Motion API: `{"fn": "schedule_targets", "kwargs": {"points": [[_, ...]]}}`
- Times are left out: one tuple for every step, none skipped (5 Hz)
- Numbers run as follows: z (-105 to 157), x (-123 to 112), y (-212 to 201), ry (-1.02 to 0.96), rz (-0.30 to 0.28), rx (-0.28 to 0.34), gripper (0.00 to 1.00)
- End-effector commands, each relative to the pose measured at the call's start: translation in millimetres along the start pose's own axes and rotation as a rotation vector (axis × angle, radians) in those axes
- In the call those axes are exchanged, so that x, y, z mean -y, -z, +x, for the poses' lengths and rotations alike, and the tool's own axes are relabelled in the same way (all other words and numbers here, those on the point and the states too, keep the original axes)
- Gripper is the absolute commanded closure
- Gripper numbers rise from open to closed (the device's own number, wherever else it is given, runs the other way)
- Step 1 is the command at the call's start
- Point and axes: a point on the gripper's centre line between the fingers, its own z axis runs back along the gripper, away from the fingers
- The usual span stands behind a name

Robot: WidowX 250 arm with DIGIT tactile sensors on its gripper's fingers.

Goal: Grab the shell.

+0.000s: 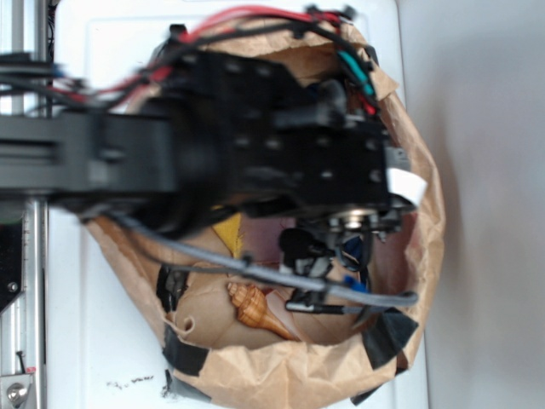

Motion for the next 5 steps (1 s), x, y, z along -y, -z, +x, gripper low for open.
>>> {"fn": "schedule_targets", "kwargs": {"points": [[23,35,-17,0.189,-0.053,0.110,0.00],[19,37,-37,0.223,-0.112,0.146,0.00],[15,39,-42,0.245,-0.117,0.139,0.00],[-2,44,-38,0.296,-0.091,0.115,0.00],[-15,47,-37,0.342,-0.105,0.088,0.00]]}}
